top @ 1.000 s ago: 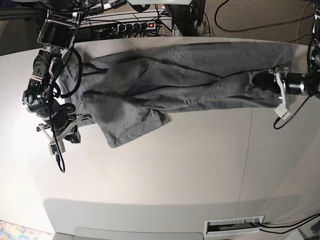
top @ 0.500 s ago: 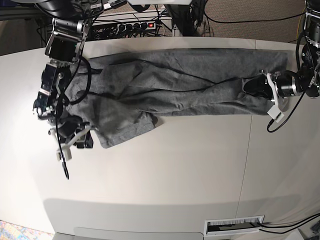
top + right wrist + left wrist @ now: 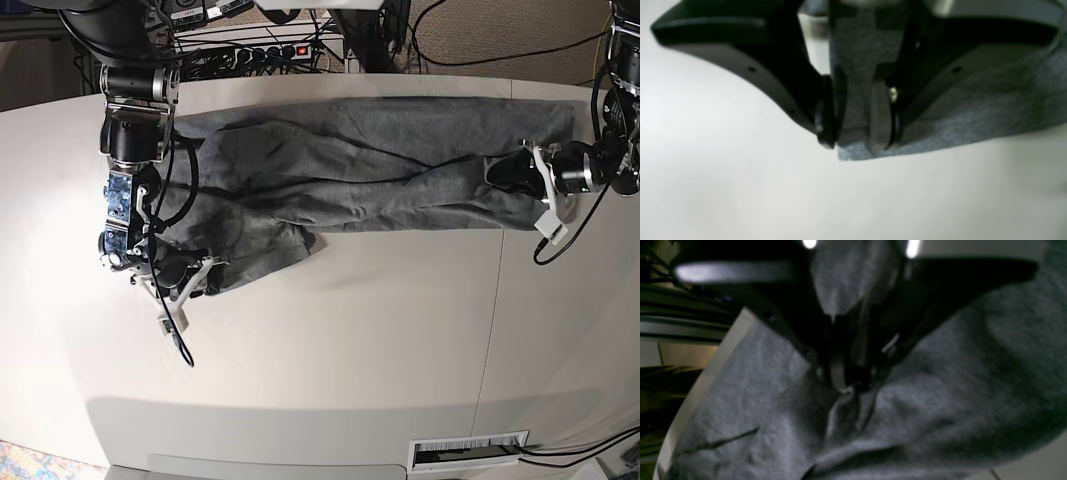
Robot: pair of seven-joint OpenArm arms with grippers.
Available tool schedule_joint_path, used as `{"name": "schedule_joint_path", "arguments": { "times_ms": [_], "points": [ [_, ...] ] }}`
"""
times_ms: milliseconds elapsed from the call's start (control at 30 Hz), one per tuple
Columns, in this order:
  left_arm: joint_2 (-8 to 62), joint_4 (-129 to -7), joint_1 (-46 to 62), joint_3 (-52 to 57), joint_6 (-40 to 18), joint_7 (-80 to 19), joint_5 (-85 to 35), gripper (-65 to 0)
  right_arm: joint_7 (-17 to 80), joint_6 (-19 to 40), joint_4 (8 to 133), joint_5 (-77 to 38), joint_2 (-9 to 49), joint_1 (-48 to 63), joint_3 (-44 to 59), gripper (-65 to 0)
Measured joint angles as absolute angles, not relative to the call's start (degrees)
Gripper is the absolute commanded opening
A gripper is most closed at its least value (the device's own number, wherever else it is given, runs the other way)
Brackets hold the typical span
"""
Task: Fold the T-shirt properly
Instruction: 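Fold the collar end over with the right gripper toward the shirt's middle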
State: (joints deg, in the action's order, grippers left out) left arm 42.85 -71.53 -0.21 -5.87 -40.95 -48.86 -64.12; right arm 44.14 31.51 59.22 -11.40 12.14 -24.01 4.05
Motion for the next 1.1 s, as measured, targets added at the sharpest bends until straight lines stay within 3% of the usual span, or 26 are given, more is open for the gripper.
{"name": "schedule_joint_path", "arguments": {
  "times_ms": [67, 200, 467, 700, 1100],
  "points": [
    [42.9, -71.5, -0.2, -5.9, -41.0, -48.9, -64.1, -55.1, 45.5, 31.5, 59.2, -12.0, 12.2, -24.1, 4.1, -47.0],
    [42.9, -71.5, -0.2, -5.9, -40.9, -48.8, -64.1, -55.1, 49.8, 31.5, 59.5, -13.8, 12.3, -24.5, 4.1, -65.0],
    [42.9, -71.5, -0.2, -5.9, -40.9, -48.8, -64.1, -55.1, 58.8, 31.5, 61.5, -24.1, 12.5, -24.2, 4.1, -65.0],
    [42.9, -71.5, -0.2, -5.9, -40.9, -48.3, -64.0, -55.1, 73.5, 31.6, 76.4, -38.0, 14.5, -23.0, 4.0, -65.0],
    [42.9, -71.5, -0.2, -5.9, -40.9, -47.9, -63.6, -55.1, 74.6, 31.5, 94.0, -38.2, 16.3, -7.3, 4.0, -65.0]
  ]
}}
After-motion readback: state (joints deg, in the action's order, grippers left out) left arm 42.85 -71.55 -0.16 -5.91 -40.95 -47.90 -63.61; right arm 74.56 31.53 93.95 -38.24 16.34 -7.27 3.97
